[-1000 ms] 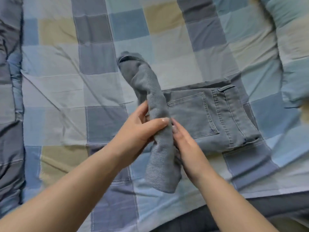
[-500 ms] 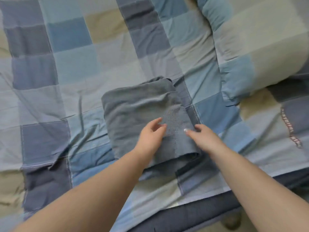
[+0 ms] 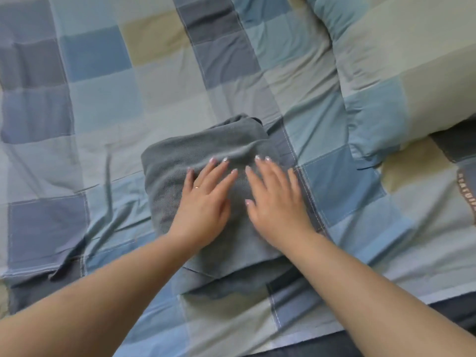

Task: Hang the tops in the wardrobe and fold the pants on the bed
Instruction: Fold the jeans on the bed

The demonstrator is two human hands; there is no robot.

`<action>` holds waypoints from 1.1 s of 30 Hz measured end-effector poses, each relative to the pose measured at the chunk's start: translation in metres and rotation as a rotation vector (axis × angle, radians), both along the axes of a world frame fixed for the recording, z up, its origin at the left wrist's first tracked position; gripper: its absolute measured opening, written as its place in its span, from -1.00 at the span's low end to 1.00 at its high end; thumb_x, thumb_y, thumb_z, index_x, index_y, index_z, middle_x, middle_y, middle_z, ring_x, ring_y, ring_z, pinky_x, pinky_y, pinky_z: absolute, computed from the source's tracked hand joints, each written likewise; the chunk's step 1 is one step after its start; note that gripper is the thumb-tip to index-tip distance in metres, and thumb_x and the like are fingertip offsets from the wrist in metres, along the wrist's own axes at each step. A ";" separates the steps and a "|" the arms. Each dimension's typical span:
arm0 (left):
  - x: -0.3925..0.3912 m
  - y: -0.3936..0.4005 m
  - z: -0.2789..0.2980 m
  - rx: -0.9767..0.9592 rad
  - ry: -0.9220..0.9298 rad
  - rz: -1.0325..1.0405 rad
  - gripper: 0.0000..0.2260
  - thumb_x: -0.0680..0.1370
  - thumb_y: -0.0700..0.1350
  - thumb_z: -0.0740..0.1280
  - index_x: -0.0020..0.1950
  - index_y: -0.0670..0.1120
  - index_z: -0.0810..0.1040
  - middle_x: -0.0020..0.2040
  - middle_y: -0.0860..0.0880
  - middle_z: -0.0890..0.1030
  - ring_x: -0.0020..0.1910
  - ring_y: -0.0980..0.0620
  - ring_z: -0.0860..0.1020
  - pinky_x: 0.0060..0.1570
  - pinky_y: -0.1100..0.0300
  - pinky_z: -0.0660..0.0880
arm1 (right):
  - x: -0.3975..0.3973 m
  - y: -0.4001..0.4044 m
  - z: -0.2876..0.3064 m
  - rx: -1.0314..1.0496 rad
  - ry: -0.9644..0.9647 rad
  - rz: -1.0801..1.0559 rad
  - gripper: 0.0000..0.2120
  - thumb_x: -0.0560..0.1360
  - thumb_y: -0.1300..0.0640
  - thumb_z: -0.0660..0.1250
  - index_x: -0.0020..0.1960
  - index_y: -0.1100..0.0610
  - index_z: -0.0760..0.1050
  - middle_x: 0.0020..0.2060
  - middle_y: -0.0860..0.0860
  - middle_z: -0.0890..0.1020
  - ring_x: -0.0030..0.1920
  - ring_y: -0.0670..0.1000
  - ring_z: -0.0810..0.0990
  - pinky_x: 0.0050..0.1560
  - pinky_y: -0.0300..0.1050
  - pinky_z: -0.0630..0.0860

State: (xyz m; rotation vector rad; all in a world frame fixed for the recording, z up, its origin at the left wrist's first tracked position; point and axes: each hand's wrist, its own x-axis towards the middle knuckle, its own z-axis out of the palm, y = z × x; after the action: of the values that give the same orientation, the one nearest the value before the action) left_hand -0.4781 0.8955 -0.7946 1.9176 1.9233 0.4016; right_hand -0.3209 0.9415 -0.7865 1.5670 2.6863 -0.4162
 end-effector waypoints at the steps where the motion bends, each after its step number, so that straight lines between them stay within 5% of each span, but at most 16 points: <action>1: 0.002 0.023 -0.004 0.022 0.034 -0.070 -0.51 0.51 -0.24 0.25 0.45 -0.11 0.35 0.49 -0.09 0.29 0.52 -0.10 0.14 0.45 -0.19 -0.03 | -0.011 0.006 -0.007 0.000 -0.018 0.037 -0.38 0.53 -0.03 0.22 0.52 0.14 0.14 0.53 0.08 0.13 0.53 0.05 0.05 0.47 0.19 -0.07; 4: 0.001 0.090 -0.010 0.078 0.106 -0.117 -0.58 0.57 -0.21 0.17 0.44 -0.03 0.37 0.50 -0.04 0.29 0.52 -0.05 0.16 0.47 -0.11 0.02 | -0.020 0.025 -0.031 -0.039 -0.072 -0.031 -0.35 0.55 -0.11 0.14 0.55 0.06 0.02 0.55 0.04 0.00 0.54 0.01 -0.10 0.46 0.22 -0.18; 6: 0.002 0.128 -0.015 0.093 0.088 -0.104 -0.65 0.57 -0.16 0.18 0.36 -0.02 0.48 0.42 -0.06 0.41 0.42 -0.08 0.33 0.38 -0.05 0.23 | -0.010 0.027 -0.038 -0.023 0.002 -0.085 -0.37 0.52 -0.10 0.23 0.52 0.06 0.15 0.52 0.10 0.11 0.52 0.08 0.04 0.46 0.21 0.04; 9: 0.008 0.161 -0.019 0.039 -0.103 0.117 -0.73 0.56 0.00 0.28 0.23 -0.01 0.58 0.23 -0.05 0.56 0.24 -0.07 0.49 0.22 0.08 0.41 | 0.020 0.021 -0.039 0.055 0.165 -0.263 -0.45 0.47 -0.05 0.35 0.41 0.06 0.36 0.25 0.17 0.41 0.23 0.20 0.42 0.10 0.11 0.46; 12: 0.015 0.173 -0.024 -0.032 -0.095 0.223 -0.78 0.52 0.05 0.36 0.08 -0.02 0.64 0.11 -0.03 0.63 0.13 -0.03 0.54 0.10 0.14 0.45 | 0.046 0.020 -0.036 -0.038 0.081 -0.335 -0.52 0.53 -0.07 0.26 0.43 -0.08 0.32 -0.03 0.03 0.37 -0.05 0.16 0.50 -0.17 -0.02 0.45; 14: 0.018 0.181 -0.018 -0.050 -0.053 0.212 -0.83 0.53 0.00 0.37 -0.02 -0.07 0.65 0.02 -0.07 0.64 0.05 -0.06 0.55 -0.02 0.17 0.45 | 0.054 0.021 -0.037 -0.138 0.052 -0.301 -0.56 0.58 -0.05 0.18 0.46 -0.15 0.27 -0.05 0.03 0.45 -0.04 0.19 0.53 -0.14 0.00 0.47; 19: 0.016 0.206 0.001 -0.046 0.090 0.100 -0.79 0.56 -0.01 0.35 0.00 -0.13 0.66 0.01 -0.08 0.66 0.01 -0.07 0.57 -0.08 0.16 0.45 | 0.068 0.009 -0.041 -0.211 0.349 -0.379 -0.59 0.57 0.01 0.25 0.41 -0.12 0.37 0.08 0.07 0.61 0.08 0.19 0.57 0.02 0.10 0.51; 21: 0.014 0.206 -0.002 -0.039 0.094 0.109 -0.78 0.57 -0.01 0.32 0.02 -0.14 0.64 0.03 -0.09 0.65 0.03 -0.07 0.55 -0.07 0.17 0.42 | 0.068 0.015 -0.045 -0.228 0.278 -0.386 -0.57 0.57 -0.03 0.23 0.44 -0.15 0.31 0.12 0.02 0.57 0.11 0.16 0.54 0.03 0.05 0.50; 25: 0.000 0.167 -0.018 0.100 0.066 0.233 -0.72 0.57 0.11 0.25 0.17 0.00 0.57 0.22 -0.06 0.52 0.24 -0.07 0.45 0.29 0.00 0.30 | 0.051 0.022 -0.048 -0.053 0.215 -0.275 -0.38 0.50 -0.09 0.32 0.50 -0.01 0.22 0.22 0.11 0.42 0.19 0.16 0.45 0.10 0.05 0.45; 29: -0.037 0.057 -0.032 0.086 0.168 0.248 -0.45 0.53 0.20 0.22 0.47 0.01 0.30 0.51 -0.11 0.23 0.51 -0.07 0.12 0.46 -0.12 -0.12 | 0.033 0.024 -0.065 -0.179 0.094 -0.168 -0.32 0.54 -0.28 0.07 0.54 -0.13 -0.13 0.52 0.14 0.03 0.48 0.16 0.11 0.39 0.15 0.20; 33: -0.044 -0.041 -0.049 -0.068 0.026 0.412 -0.34 0.46 0.24 0.27 0.50 0.02 0.25 0.57 -0.09 0.03 0.55 0.02 -0.06 0.48 0.09 -0.09 | 0.044 0.032 -0.076 -0.234 0.168 -0.215 -0.31 0.51 -0.29 0.13 0.52 -0.19 -0.11 0.40 0.10 0.27 0.35 0.11 0.33 0.25 0.08 0.37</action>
State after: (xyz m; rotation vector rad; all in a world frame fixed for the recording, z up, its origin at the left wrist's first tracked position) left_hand -0.5222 0.8548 -0.8439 1.4840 2.3187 0.4206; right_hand -0.2771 0.9732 -0.8624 1.8257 2.4712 -0.8696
